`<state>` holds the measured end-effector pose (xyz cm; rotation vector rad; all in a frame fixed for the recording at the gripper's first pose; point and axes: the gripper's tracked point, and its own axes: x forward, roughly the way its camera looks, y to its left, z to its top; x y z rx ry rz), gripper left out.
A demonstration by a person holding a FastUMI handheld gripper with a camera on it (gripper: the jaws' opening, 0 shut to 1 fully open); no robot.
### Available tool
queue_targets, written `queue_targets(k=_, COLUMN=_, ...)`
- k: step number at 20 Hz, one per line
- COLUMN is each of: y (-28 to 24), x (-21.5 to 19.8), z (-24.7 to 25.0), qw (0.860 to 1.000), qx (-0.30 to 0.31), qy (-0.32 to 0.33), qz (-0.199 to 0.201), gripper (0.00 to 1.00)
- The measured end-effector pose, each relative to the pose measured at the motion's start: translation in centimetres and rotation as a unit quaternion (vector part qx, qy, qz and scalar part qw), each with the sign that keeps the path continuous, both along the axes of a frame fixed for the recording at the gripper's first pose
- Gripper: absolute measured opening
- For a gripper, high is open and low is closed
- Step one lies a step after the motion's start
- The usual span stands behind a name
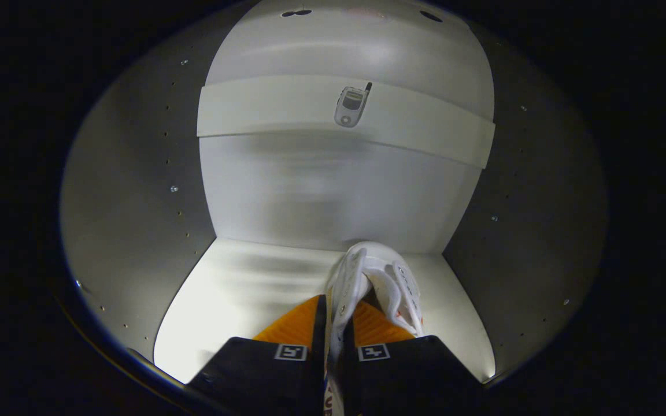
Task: Open the shoe cabinet door, grab the shoes and put them into the shoe cabinet, then close the shoe cabinet door.
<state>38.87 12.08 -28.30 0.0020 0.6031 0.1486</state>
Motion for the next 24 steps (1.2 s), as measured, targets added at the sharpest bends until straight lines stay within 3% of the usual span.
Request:
queue_targets(k=5, y=1.0, x=-2.1, z=2.0, qw=0.999, qx=0.047, qy=0.008, qz=0.011, gripper=0.88)
queue_targets(k=9, y=-0.5, x=-4.3, z=5.8, qw=0.998, qx=0.053, qy=-0.029, qz=0.012, gripper=0.94)
queue_targets(k=16, y=-4.8, x=-10.2, z=15.9, qw=0.987, qx=0.045, qy=-0.155, qz=-0.014, gripper=0.98)
queue_targets(k=24, y=-8.7, x=-26.4, z=23.2, qw=0.970, qx=0.081, qy=-0.228, qz=-0.028, gripper=0.97)
